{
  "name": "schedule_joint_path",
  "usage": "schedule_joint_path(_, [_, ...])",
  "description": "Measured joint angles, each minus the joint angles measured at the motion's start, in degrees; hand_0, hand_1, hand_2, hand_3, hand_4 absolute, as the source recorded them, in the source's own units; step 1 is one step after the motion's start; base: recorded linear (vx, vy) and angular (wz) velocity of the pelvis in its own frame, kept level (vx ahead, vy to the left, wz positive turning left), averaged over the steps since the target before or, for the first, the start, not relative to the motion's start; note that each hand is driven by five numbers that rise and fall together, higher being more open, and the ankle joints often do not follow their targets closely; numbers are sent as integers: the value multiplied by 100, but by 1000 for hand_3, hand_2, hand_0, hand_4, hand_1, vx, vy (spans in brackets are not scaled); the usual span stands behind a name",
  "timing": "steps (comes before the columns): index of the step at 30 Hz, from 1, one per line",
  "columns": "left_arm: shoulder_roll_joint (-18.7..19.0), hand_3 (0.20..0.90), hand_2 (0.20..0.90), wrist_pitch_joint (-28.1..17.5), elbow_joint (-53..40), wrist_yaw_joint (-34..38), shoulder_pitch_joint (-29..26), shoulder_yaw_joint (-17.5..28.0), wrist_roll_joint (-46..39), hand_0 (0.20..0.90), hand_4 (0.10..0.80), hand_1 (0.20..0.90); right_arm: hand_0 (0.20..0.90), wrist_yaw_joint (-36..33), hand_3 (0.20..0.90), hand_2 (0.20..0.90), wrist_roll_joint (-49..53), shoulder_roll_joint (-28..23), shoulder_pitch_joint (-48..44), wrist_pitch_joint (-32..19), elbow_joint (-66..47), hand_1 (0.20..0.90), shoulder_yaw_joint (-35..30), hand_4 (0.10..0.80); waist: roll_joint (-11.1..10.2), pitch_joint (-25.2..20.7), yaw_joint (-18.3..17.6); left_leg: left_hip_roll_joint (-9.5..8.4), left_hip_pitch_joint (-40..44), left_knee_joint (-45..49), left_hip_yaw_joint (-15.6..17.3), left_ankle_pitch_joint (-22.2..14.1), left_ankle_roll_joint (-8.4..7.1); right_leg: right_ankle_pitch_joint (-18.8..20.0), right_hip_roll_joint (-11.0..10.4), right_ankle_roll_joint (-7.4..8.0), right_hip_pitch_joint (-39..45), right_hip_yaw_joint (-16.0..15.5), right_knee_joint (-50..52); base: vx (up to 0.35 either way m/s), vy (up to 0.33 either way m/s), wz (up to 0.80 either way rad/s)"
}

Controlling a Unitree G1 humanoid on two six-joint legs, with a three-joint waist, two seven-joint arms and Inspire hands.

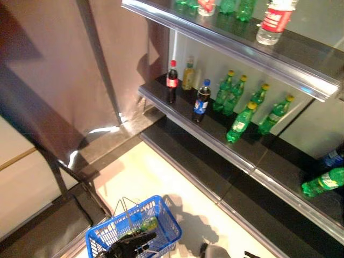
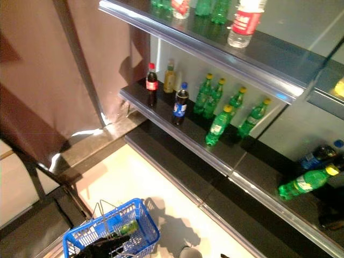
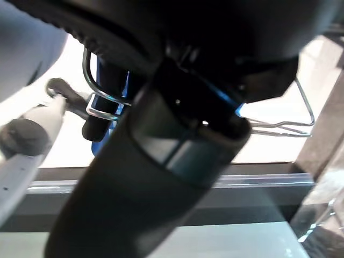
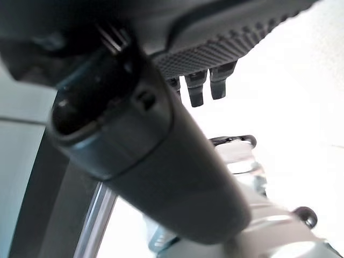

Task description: Pick up the drink and place into the basket.

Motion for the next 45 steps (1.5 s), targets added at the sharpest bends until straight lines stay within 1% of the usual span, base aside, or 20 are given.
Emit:
schedule_joint_path(1, [-3,200,300,7,-3,20,9,16,-46,300,100,300,900,18,900,900,-16,5,-113,-3,-25,900,3,800,-76,36,33,-27,-204,239,-107,-206,68,74,-26,-135,22,28,-231,-73,-148,-157])
schedule_joint_path(2, [-24,200,300,11,-26,23,2,16,-86,300,100,300,900,20,900,900,-54,-31,-188,-8,-116,900,2,800,-54,22,50,-118,-254,-3,-298,-93,-59,107,108,-59,16,2,-517,-58,-128,-142])
schedule_joint_path(3, [-57,200,300,18,-25,66,9,58,-90,300,100,300,900,9,900,900,-66,-32,-303,-4,-123,900,2,800,-30,41,116,-89,-140,-93,-277,-72,-101,300,124,-67,19,35,-698,-37,-132,-126])
schedule_joint_path(4, [-84,200,300,86,-22,127,-2,159,-77,300,100,300,900,23,900,900,-90,15,-410,-8,-219,900,4,800,82,78,-46,35,-103,-209,-131,7,-91,261,33,-142,146,-240,-855,-35,-151,-77])
schedule_joint_path(6, [-129,200,300,119,-47,146,-5,187,-75,300,100,300,900,35,900,900,-89,39,-316,68,-217,900,9,800,147,27,-95,163,3,-227,-17,101,-216,239,-194,-46,293,-340,-680,-55,-181,-38])
schedule_joint_path(7, [-108,200,300,119,-78,137,9,202,-76,300,100,300,900,35,900,900,-88,86,-231,106,-215,900,30,800,78,-23,-88,173,15,-234,-18,106,-248,295,-327,57,494,-296,-683,-48,-149,-27])
schedule_joint_path(8, [-80,200,300,119,-79,137,6,199,-73,300,100,300,900,34,900,900,-88,137,-143,117,-215,900,31,800,-12,-78,-105,157,30,-271,-39,139,-310,349,-406,242,698,-283,-885,-27,-152,-13])
schedule_joint_path(9, [-74,200,300,119,-79,138,7,202,-73,300,100,300,900,32,900,900,-89,170,-97,126,-215,900,34,800,-69,-110,-108,189,30,-272,-34,172,-364,338,-347,273,793,-283,-1076,-3,-142,-8])
schedule_joint_path(11, [-141,200,300,119,-114,137,16,219,-82,300,100,300,900,22,900,900,-91,154,-80,130,-217,900,41,800,-6,-102,-116,279,38,-275,-22,200,-428,334,-225,278,904,-289,-1270,16,-139,-13])
schedule_joint_path(13, [-184,200,300,119,-204,131,32,212,-72,300,100,300,900,21,900,900,-92,137,-71,156,-217,900,41,800,53,-116,-112,354,40,-276,-27,205,-559,314,-135,301,1010,-291,-1475,22,-126,-5])
schedule_joint_path(14, [-214,200,300,120,-206,131,42,212,-72,300,100,300,900,19,900,900,-92,137,-71,173,-217,900,42,800,90,-127,-119,405,62,-278,-30,220,-622,313,-74,298,1067,-300,-1529,9,-72,-1])
schedule_joint_path(17, [-263,200,300,120,-223,123,108,205,-65,300,100,300,900,17,900,900,-90,129,-42,178,-228,900,41,800,124,-198,-115,535,73,-284,-33,272,-704,283,3,216,1085,-312,-1526,31,-72,1])
schedule_joint_path(21, [-256,200,300,114,-221,115,192,208,18,300,100,300,900,15,900,900,-89,125,17,178,-223,900,40,800,85,-241,-112,583,75,-282,-37,306,-740,286,45,171,1121,-405,-1545,37,-43,6])
schedule_joint_path(26, [-237,200,300,111,-222,113,189,208,155,300,100,300,900,17,900,900,-88,126,39,178,-224,900,42,800,75,-282,-118,575,71,-276,-68,315,-737,288,33,172,1130,-463,-1545,34,-46,3])
schedule_joint_path(37, [-190,200,300,92,-220,113,307,216,163,300,100,300,900,14,900,900,-88,124,50,178,-223,900,48,800,264,-382,-122,582,83,-276,-132,316,-738,285,32,175,1170,-500,-1557,19,-51,2])
schedule_joint_path(40, [-144,200,300,4,-213,113,433,268,187,300,100,300,900,18,900,900,-88,125,89,171,-227,900,52,800,273,-385,-132,629,188,-276,73,315,-750,295,34,160,1095,-693,-1491,-1,-215,-26])
schedule_joint_path(41, [-106,200,300,-17,-211,116,515,353,186,300,100,300,900,32,900,900,-93,124,67,171,-234,900,61,800,288,-382,-93,695,248,-276,328,301,-785,250,33,103,982,-825,-1349,-61,-214,-38])
schedule_joint_path(42, [-82,200,300,-17,-210,120,544,368,167,300,100,300,900,45,900,900,-95,124,62,167,-252,900,72,800,323,-364,-120,705,245,-276,340,298,-789,230,84,104,953,-811,-1316,-11,-283,-44])
schedule_joint_path(44, [-23,200,300,-16,-210,121,550,368,145,300,100,300,900,66,900,900,-102,122,42,176,-260,900,121,800,271,-381,-125,767,247,-264,403,304,-802,162,145,61,832,-779,-1188,-49,-260,-23])
schedule_joint_path(45, [-26,200,300,-15,-206,122,550,368,144,300,100,300,900,66,900,900,-115,123,43,182,-252,900,121,800,313,-353,-133,828,223,-187,430,278,-822,108,175,41,782,-778,-1118,-63,-259,-27])
